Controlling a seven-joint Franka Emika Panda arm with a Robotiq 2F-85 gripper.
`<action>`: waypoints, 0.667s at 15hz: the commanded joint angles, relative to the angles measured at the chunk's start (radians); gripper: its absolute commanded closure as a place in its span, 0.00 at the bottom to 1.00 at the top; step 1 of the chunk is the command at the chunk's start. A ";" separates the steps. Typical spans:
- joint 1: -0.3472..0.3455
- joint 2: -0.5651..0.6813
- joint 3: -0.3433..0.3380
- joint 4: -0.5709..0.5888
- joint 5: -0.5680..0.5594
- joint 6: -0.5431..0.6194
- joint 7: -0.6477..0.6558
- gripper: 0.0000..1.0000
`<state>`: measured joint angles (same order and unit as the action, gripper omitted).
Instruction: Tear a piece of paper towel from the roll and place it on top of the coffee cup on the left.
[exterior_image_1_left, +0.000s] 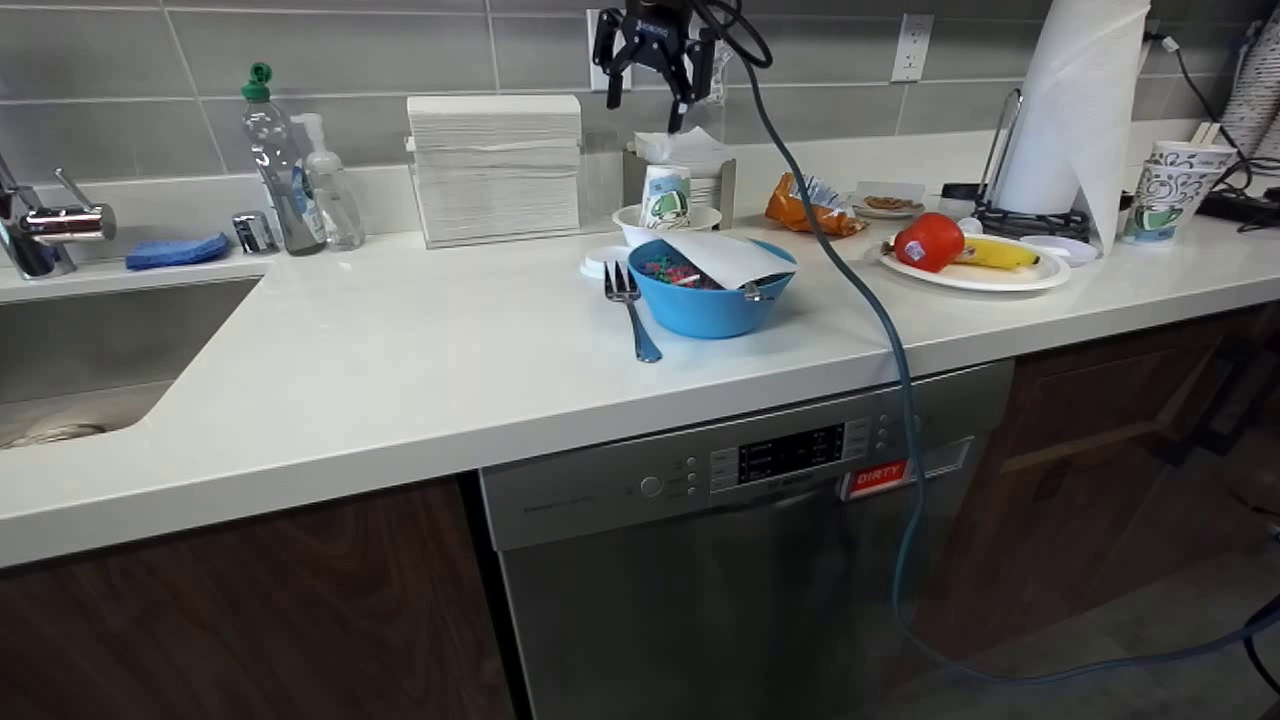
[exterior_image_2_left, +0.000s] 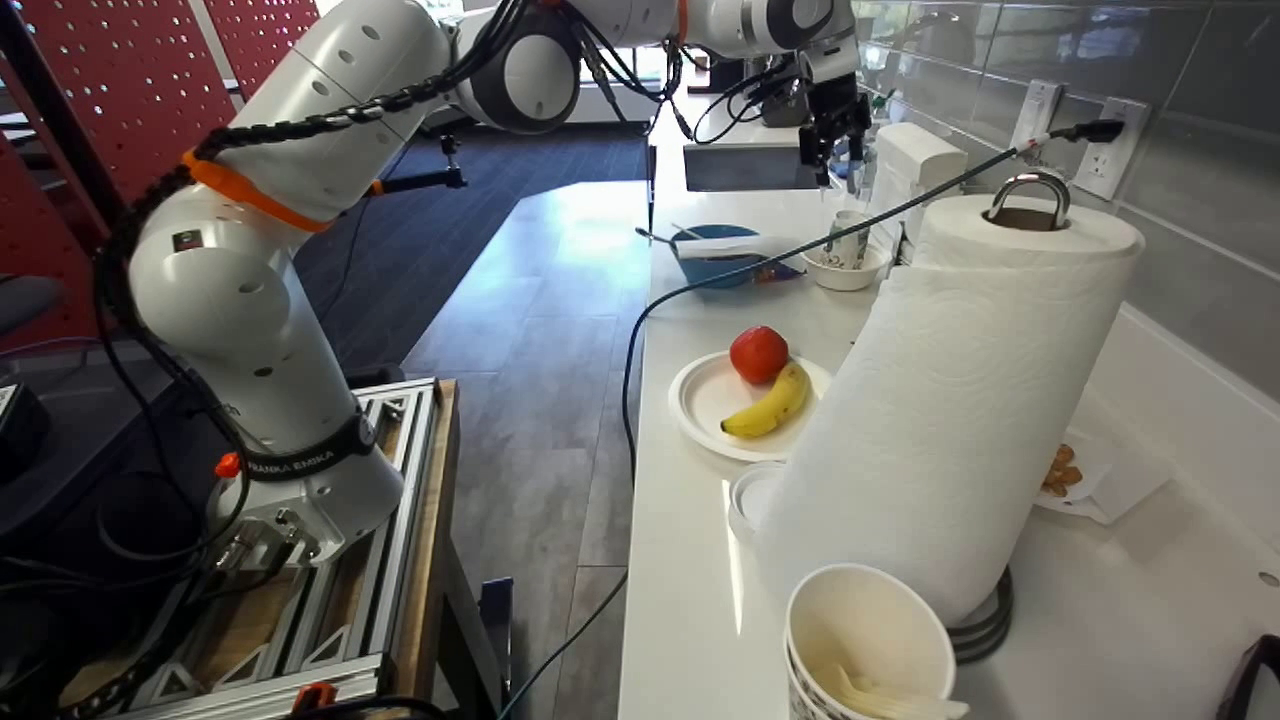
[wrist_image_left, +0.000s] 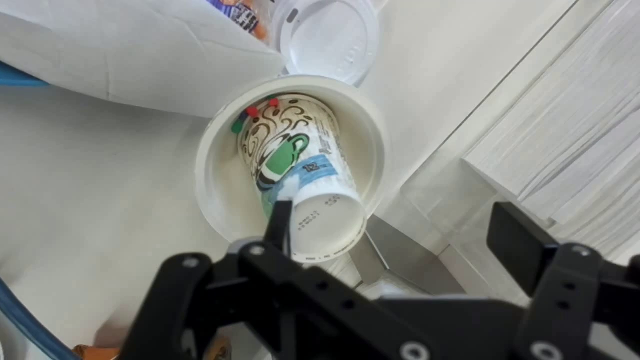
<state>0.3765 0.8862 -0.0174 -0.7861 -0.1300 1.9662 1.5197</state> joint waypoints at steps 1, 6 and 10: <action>-0.021 0.053 0.012 0.087 0.023 0.031 -0.005 0.00; -0.037 0.095 -0.005 0.122 0.012 0.070 0.031 0.00; -0.043 0.132 -0.019 0.133 0.000 0.097 0.042 0.00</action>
<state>0.3351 0.9615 -0.0273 -0.7089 -0.1295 2.0426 1.5331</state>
